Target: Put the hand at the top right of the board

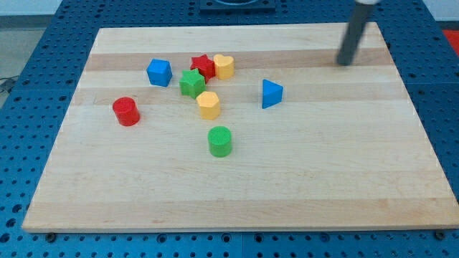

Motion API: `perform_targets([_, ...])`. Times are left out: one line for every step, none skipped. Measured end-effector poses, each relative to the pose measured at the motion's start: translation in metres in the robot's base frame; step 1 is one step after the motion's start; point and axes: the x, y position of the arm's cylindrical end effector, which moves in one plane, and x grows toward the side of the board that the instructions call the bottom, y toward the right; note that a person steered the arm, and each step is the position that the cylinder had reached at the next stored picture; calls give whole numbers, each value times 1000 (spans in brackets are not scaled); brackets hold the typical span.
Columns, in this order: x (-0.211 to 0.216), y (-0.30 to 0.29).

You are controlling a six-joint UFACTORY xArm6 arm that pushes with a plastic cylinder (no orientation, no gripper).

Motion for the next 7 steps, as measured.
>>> perform_targets([0, -30])
perform_targets([13, 61])
perform_targets([14, 92])
perform_targets([14, 25])
perform_targets([14, 24])
perform_targets([14, -5])
perform_targets([14, -67])
